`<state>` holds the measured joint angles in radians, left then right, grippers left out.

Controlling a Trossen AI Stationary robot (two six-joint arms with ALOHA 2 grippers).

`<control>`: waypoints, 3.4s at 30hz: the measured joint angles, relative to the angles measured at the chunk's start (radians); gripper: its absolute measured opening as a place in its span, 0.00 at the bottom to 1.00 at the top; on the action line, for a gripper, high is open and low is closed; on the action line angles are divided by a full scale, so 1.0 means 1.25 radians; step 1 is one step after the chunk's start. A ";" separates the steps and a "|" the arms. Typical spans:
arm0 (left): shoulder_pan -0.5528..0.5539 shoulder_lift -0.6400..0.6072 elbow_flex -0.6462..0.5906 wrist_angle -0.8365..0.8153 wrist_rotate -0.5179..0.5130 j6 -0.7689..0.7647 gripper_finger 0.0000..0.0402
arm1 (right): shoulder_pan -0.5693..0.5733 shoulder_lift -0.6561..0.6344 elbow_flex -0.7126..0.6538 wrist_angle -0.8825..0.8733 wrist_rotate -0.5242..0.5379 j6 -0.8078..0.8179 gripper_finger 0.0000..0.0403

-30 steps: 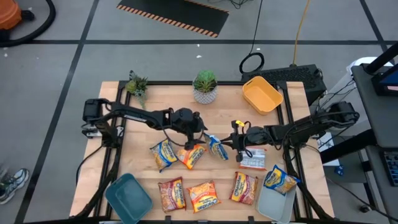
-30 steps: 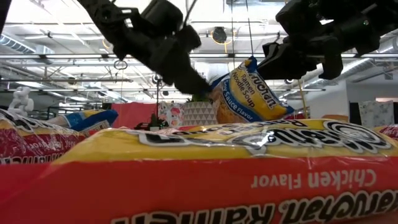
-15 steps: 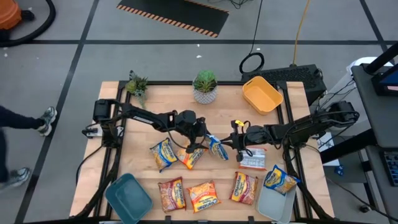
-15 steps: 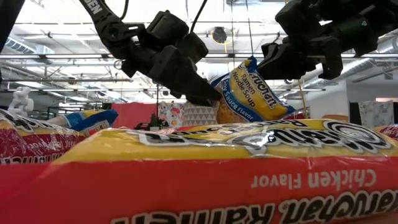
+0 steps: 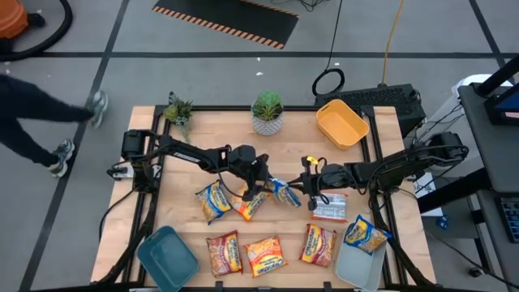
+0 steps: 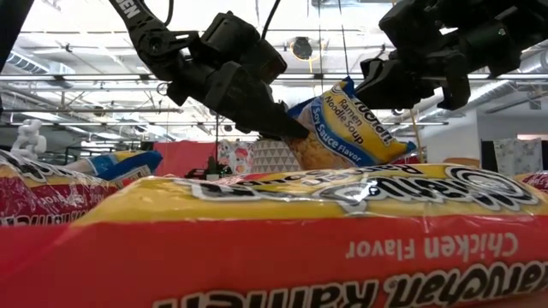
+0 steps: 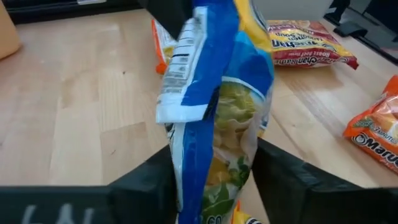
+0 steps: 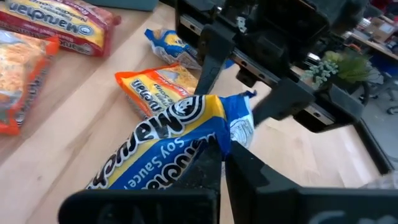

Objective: Sort Maruchan noodles
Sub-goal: Put the right blue noodle pack into the gray bin

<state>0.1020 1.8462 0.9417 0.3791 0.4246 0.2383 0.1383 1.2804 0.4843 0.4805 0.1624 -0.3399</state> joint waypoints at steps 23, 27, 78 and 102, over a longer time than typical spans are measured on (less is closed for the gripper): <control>-0.002 -0.084 0.000 0.014 -0.141 -0.028 0.24 | 0.000 -0.301 0.005 -0.239 0.272 0.378 0.24; -0.018 -0.119 0.001 -0.017 -0.224 -0.002 0.24 | 0.001 -0.327 0.069 -0.401 0.266 0.527 0.31; -0.037 -0.132 0.001 -0.383 -0.382 -0.208 0.24 | -0.104 0.238 0.129 -0.121 0.120 -0.094 0.55; -0.091 -0.132 0.001 -0.383 -0.381 -0.152 0.24 | -0.121 0.364 0.130 0.044 0.186 -0.169 0.02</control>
<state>-0.0116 1.6810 0.9424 -0.0997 -0.0512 0.0479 -0.0135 1.7359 0.6472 0.5354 0.3949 -0.5509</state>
